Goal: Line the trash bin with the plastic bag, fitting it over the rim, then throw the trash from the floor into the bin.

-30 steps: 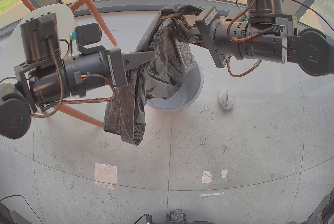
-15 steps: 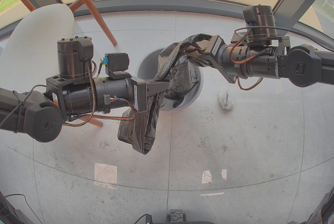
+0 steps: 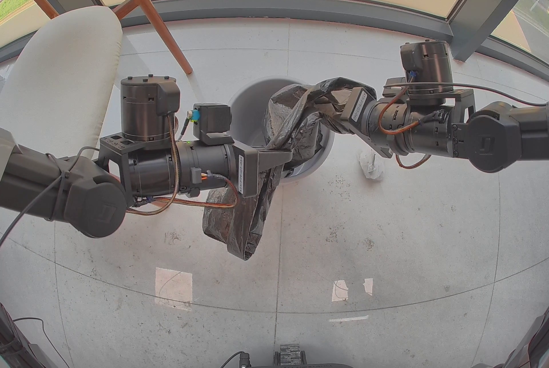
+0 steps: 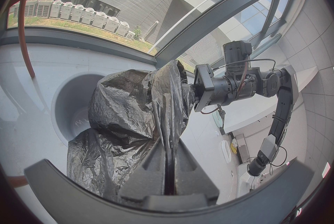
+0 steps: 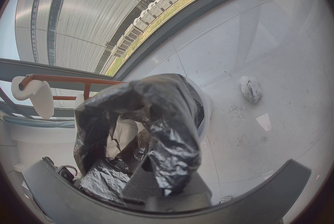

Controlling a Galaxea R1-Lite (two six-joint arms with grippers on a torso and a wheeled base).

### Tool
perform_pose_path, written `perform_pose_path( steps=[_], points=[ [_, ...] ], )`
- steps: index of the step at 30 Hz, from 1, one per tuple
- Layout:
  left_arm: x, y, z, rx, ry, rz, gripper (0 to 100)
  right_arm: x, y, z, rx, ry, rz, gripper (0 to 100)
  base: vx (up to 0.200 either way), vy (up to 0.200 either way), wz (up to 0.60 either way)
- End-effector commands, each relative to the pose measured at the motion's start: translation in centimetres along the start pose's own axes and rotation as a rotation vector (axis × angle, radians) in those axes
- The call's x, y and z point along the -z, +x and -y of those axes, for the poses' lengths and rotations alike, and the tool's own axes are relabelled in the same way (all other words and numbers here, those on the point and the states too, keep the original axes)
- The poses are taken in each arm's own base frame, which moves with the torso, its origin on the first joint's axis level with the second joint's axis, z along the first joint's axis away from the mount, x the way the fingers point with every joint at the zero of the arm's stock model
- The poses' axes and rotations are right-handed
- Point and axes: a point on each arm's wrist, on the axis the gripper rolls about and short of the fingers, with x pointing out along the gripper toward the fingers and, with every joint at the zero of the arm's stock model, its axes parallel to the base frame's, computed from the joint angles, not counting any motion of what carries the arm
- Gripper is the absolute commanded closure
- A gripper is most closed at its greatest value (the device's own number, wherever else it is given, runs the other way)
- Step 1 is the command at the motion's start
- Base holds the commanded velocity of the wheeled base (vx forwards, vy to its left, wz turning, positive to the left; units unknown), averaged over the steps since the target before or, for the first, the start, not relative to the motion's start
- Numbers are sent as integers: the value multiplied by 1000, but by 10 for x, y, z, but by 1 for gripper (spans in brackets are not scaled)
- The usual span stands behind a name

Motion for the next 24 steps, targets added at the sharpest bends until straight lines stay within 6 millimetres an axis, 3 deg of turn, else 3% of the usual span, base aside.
perform_pose_path(
  steps=[1, 18, 24],
  points=[
    [4, 3, -1, 0, -6, -11, 0, -1, -1, 0, 0, 1, 2, 100, 0, 0, 0],
    [3, 12, -9, -34, 2, 24, 0, -5, -1, 2, 5, 7, 16, 100, 0, 0, 0],
    [12, 27, 8, -26, 6, -6, 0, -4, 0, 3, 7, 9, 14, 100, 0, 0, 0]
  ],
)
